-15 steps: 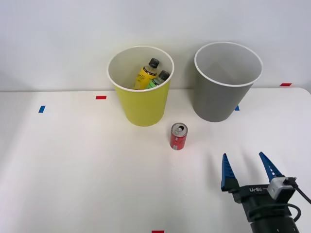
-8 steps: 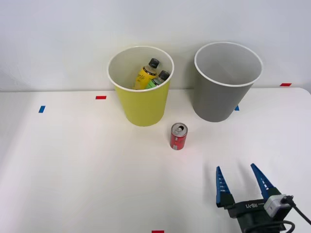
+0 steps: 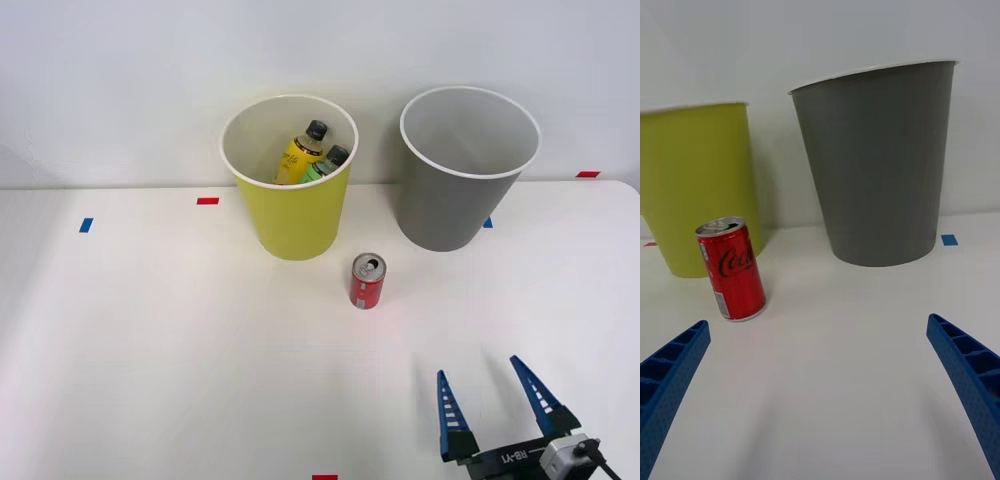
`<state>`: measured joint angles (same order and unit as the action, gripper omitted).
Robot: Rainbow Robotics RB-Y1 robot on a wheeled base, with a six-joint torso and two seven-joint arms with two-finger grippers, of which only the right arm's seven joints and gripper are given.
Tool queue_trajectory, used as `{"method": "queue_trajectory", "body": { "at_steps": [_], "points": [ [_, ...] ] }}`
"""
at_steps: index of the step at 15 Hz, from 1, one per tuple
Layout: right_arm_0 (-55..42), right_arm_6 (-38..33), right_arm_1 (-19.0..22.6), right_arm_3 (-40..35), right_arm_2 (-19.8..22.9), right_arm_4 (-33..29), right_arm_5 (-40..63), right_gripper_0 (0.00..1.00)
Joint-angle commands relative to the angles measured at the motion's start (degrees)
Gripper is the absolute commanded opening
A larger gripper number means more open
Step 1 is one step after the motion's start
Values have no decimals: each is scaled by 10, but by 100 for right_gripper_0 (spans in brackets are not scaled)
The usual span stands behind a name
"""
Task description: Put cans in the gray bin, plastic bottles in the light green bin
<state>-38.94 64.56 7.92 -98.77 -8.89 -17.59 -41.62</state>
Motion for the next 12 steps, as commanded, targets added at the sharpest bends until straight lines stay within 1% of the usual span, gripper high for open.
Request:
{"method": "queue_trajectory", "body": {
  "at_steps": [1, 4, 12],
  "points": [
    [-15, 13, 1, 0, 4, 4, 0, 100],
    [-40, 19, 3, 1, 5, 29, 1, 100],
    [-67, 22, 3, 0, 7, 48, -1, 100]
  ]
}}
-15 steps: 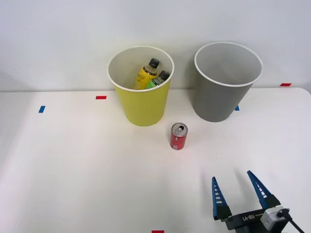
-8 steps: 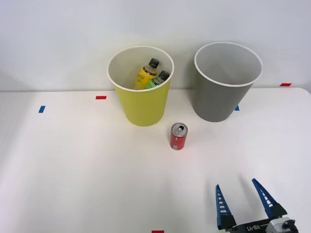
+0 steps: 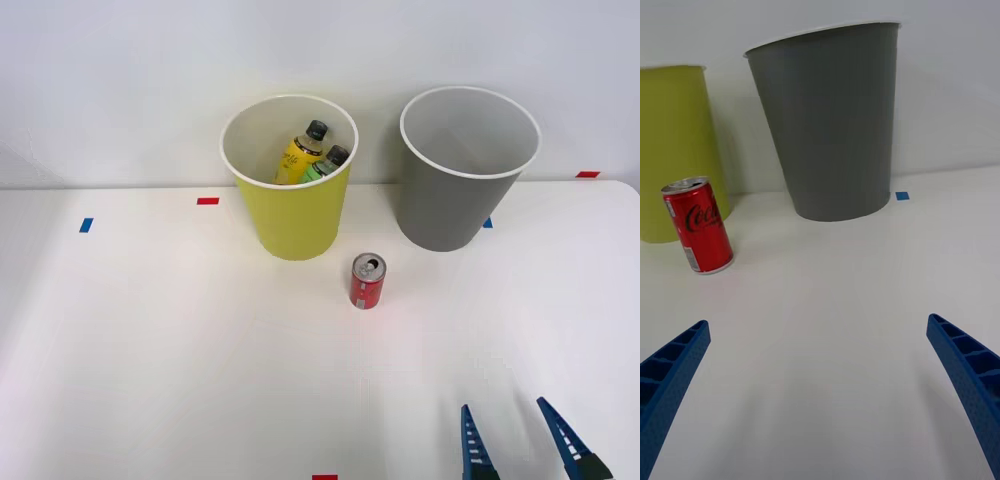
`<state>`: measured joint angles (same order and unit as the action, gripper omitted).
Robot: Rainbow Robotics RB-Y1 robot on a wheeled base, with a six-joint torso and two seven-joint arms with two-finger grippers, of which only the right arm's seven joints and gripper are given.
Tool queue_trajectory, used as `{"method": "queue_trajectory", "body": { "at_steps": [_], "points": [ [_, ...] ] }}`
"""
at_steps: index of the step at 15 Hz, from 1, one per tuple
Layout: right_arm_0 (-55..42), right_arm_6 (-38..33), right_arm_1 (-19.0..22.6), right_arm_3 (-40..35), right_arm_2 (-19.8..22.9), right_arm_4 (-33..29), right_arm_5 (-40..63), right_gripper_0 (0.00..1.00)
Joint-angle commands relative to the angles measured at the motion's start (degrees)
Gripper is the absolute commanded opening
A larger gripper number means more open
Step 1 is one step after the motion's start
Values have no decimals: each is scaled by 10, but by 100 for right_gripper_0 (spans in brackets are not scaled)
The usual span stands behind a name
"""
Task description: Put cans in the gray bin, plastic bottles in the light green bin
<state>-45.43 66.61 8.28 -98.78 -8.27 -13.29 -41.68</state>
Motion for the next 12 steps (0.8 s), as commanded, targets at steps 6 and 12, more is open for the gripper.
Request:
{"method": "queue_trajectory", "body": {
  "at_steps": [6, 12],
  "points": [
    [-4, 4, 0, 0, 4, 8, -1, 100],
    [-4, 4, 0, 0, 4, 8, -1, 100]
  ]
}}
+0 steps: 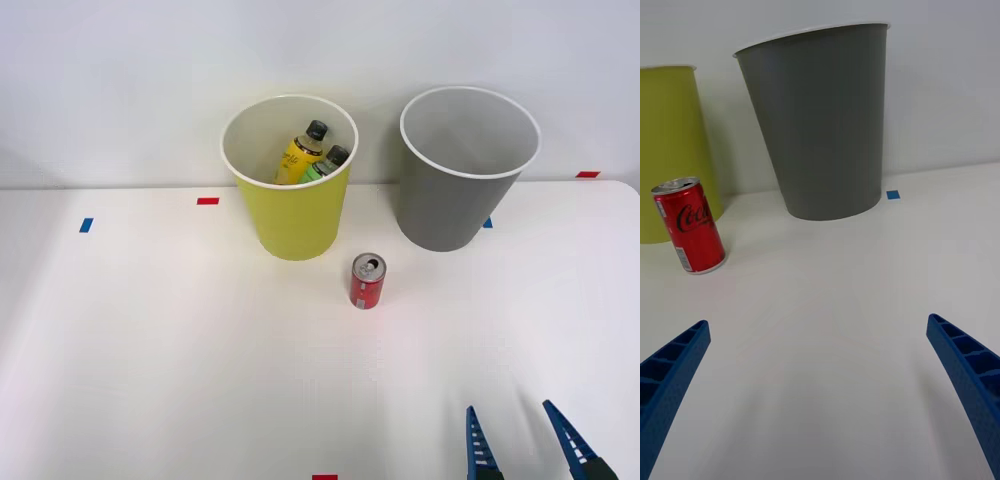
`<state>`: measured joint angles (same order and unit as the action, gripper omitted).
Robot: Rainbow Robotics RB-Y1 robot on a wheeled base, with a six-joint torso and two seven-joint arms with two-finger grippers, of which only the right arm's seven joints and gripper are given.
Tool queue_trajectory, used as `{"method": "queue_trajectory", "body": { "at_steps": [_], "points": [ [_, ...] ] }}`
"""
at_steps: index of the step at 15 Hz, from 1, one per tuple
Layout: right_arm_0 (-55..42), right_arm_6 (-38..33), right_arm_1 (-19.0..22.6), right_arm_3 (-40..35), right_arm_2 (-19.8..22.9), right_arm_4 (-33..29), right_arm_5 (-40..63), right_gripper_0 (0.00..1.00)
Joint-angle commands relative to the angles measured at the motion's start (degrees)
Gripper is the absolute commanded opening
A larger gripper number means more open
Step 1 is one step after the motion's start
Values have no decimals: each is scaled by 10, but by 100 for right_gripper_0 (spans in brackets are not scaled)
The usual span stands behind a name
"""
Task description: Put cans in the gray bin, plastic bottles in the light green bin
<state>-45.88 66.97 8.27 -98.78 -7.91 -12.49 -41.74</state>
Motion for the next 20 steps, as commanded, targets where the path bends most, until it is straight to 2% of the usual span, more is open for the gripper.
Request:
{"method": "queue_trajectory", "body": {
  "at_steps": [1, 20],
  "points": [
    [0, 0, 0, 0, 0, 0, 0, 100],
    [0, 0, 0, 0, 0, 0, 0, 100]
  ]
}}
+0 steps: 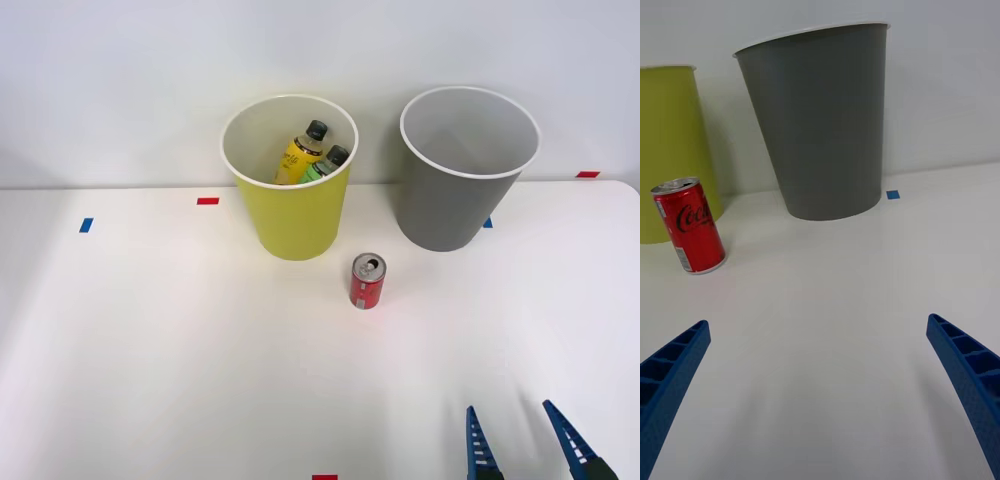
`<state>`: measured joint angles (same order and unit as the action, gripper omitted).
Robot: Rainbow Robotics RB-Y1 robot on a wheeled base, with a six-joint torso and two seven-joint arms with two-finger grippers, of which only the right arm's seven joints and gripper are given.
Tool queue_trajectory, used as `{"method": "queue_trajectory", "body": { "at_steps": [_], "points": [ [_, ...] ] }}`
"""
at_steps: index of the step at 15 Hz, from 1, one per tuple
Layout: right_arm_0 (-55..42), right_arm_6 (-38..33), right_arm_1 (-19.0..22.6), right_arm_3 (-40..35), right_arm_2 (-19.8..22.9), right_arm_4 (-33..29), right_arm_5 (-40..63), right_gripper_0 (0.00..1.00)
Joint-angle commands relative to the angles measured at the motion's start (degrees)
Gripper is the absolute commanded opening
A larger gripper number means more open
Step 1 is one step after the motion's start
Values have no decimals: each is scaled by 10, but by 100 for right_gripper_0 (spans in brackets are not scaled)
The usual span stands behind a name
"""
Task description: Put cans in the gray bin, plastic bottles in the light green bin
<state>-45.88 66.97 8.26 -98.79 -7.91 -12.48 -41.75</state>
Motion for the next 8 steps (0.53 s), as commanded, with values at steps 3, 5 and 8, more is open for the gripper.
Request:
{"method": "queue_trajectory", "body": {
  "at_steps": [3, 5, 8],
  "points": [
    [0, 0, 0, 0, 0, 0, 0, 100],
    [0, 0, 0, 0, 0, 0, 0, 100],
    [0, 0, 0, 0, 0, 0, 0, 100]
  ]
}}
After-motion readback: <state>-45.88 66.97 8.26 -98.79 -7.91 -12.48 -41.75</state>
